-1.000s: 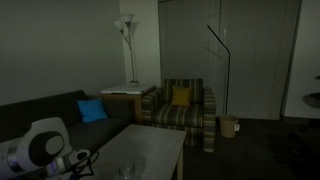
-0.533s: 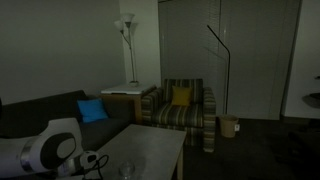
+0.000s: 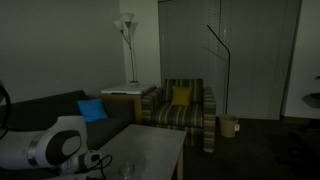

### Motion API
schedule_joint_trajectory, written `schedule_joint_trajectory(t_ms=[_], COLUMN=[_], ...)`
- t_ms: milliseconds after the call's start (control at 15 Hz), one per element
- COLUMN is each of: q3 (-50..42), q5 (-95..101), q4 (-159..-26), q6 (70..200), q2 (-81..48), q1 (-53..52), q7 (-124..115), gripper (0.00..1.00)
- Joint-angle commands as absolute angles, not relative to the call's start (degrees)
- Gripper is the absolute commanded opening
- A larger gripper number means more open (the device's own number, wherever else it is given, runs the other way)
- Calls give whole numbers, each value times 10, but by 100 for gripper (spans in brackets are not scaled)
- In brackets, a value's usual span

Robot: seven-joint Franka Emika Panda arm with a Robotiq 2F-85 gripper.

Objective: Put the blue mug in the white bowl

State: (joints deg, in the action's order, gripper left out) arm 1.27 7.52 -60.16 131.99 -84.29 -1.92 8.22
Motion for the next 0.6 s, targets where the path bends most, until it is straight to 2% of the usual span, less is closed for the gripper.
schedule_joint_trajectory(t_ms=[0,533], q3=[17,3], q5=[64,64], q4=[-596,-597], q6=[1295,1284], q2=[-843,-844], q1=[-12,-19], q7=[98,60], gripper=[3,3])
